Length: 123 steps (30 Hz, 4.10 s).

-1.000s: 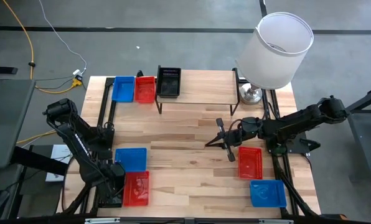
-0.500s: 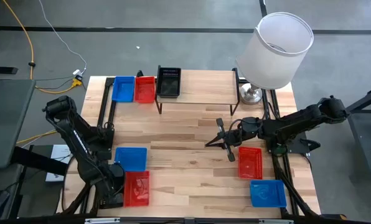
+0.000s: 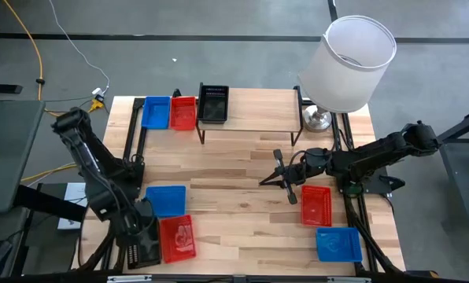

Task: Stack baskets on shelf by color
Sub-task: Stack the black bin on top of the black bins on the shelf

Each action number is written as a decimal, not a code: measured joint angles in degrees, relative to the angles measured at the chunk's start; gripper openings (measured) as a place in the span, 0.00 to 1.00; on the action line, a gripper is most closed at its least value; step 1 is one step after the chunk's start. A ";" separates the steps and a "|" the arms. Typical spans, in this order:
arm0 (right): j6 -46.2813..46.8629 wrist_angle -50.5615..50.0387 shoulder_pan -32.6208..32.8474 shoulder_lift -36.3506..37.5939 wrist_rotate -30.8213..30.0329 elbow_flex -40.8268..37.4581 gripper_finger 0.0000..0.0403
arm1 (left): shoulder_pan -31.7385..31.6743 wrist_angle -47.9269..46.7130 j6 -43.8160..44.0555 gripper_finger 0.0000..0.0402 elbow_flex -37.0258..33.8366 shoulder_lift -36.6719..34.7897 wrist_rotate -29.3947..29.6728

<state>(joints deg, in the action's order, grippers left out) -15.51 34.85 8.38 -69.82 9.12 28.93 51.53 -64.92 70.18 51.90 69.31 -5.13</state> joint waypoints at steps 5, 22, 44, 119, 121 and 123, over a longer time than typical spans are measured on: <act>0.00 0.01 0.00 0.00 0.00 0.00 0.00 | -3.04 -12.39 -2.47 0.00 5.58 -0.84 1.97; -1.38 0.04 -0.02 0.00 0.01 0.00 0.00 | -45.56 -17.34 -55.65 0.00 21.59 -0.86 25.45; -1.07 -1.05 -0.02 0.02 0.02 0.00 0.00 | -72.29 -9.85 -98.09 0.00 57.95 20.49 41.40; 3.50 -2.54 0.00 0.00 -4.87 -0.07 0.00 | -76.96 -11.92 -106.48 0.01 64.28 34.06 48.22; 3.50 -2.54 0.00 0.00 -4.87 -0.07 0.00 | -76.95 -11.90 -106.39 0.03 64.28 34.06 48.22; 3.48 -2.54 0.00 0.00 -4.87 -0.07 0.00 | -76.76 -11.92 -106.37 0.06 64.28 34.06 48.19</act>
<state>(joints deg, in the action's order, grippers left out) -12.02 32.32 8.38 -69.82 4.25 28.86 -25.23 -76.84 -36.18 116.18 103.37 43.07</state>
